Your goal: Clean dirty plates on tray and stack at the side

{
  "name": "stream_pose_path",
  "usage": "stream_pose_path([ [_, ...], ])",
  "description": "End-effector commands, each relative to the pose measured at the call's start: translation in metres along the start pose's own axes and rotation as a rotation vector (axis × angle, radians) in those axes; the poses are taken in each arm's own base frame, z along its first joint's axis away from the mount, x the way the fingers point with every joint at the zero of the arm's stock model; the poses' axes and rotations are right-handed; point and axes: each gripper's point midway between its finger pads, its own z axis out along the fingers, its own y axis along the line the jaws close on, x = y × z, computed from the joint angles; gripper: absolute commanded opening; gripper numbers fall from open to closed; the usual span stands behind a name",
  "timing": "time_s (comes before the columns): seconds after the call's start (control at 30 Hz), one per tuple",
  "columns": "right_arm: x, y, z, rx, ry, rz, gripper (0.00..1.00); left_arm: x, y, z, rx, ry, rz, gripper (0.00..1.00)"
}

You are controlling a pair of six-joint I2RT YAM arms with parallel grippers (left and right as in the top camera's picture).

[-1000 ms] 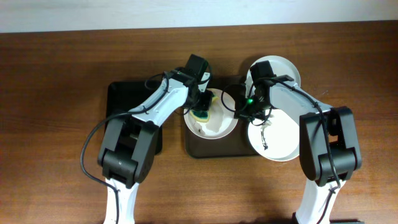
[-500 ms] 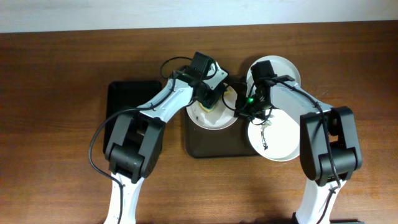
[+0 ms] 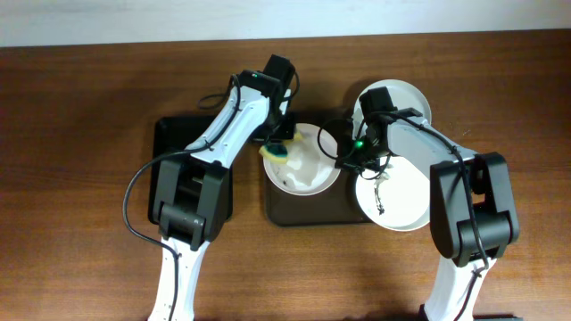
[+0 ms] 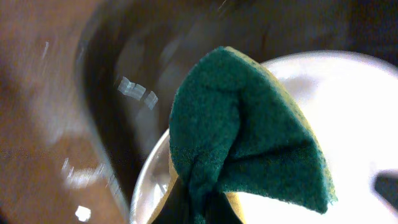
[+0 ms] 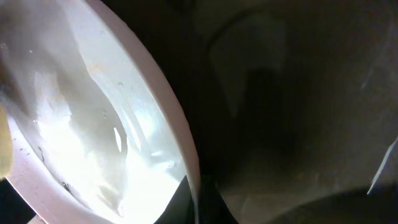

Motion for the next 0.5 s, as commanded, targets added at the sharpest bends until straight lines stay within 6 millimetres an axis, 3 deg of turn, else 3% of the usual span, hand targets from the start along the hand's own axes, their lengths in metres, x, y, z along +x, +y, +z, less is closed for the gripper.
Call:
stream_pose_path([
  [0.0,0.016,-0.009,0.014,0.029,0.054,-0.001,0.04,0.034,-0.010,0.006,-0.004,0.139,0.012,0.00],
  [0.1,0.016,-0.008,0.014,0.022,0.056,-0.002,0.04,0.044,-0.024,0.012,-0.006,0.150,0.089,0.00],
  [0.23,0.016,-0.008,0.014,0.021,0.057,-0.001,0.04,0.055,-0.004,0.056,-0.064,0.128,0.061,0.00],
  [0.27,0.016,-0.007,0.014,0.014,0.059,-0.001,0.04,0.053,-0.004,0.056,-0.052,0.125,0.046,0.00],
  [0.3,0.016,-0.007,0.014,0.014,0.059,-0.001,0.04,0.040,-0.006,0.042,-0.009,0.097,0.025,0.00],
  [0.33,0.016,-0.006,0.014,0.011,0.059,-0.001,0.04,0.018,-0.005,0.017,0.028,0.047,-0.004,0.00],
  [0.4,0.013,-0.004,0.011,0.008,0.050,-0.007,0.04,-0.038,0.017,-0.065,0.057,-0.123,-0.068,0.00],
  [0.43,0.007,0.003,0.001,0.002,0.024,-0.047,0.04,-0.066,0.041,-0.124,0.068,-0.244,-0.117,0.00],
  [0.47,0.003,0.009,-0.009,-0.001,0.006,-0.073,0.04,-0.079,0.061,-0.163,0.069,-0.322,-0.153,0.00],
])
